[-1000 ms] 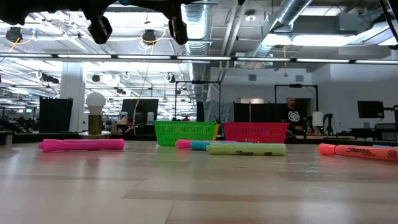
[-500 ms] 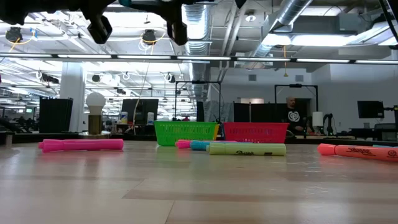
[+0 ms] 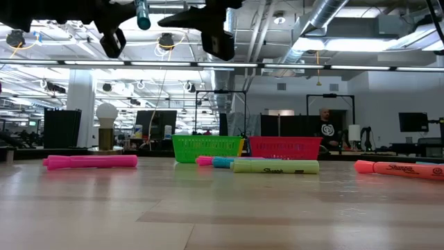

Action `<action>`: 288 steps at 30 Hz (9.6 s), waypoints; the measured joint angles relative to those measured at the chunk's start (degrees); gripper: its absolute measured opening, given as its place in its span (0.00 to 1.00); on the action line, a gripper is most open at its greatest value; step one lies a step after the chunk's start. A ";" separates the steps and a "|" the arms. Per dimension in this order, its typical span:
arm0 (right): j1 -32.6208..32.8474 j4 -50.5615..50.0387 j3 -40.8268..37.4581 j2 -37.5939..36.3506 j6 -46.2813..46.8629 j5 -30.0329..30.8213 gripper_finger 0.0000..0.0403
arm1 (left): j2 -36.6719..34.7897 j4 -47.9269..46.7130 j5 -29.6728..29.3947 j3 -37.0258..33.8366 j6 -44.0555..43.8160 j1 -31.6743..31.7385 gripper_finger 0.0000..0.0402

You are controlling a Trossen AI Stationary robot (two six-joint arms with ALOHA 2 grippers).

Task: Pick & Place Markers
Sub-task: Put the large light blue marker pen into the yellow bin, then adjust the green and yellow bins

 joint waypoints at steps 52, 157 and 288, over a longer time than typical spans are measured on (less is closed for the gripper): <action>0.65 9.36 -44.92 -50.87 -17.80 16.14 0.31 | 50.00 -35.79 23.09 51.16 33.11 36.98 0.17; -9.91 24.90 -79.01 -86.58 -1.45 17.69 0.31 | 76.80 -51.75 18.37 67.23 53.68 44.61 0.20; -9.95 26.17 -78.99 -86.58 1.18 17.64 0.31 | 44.39 -20.73 6.93 19.61 7.68 48.64 0.37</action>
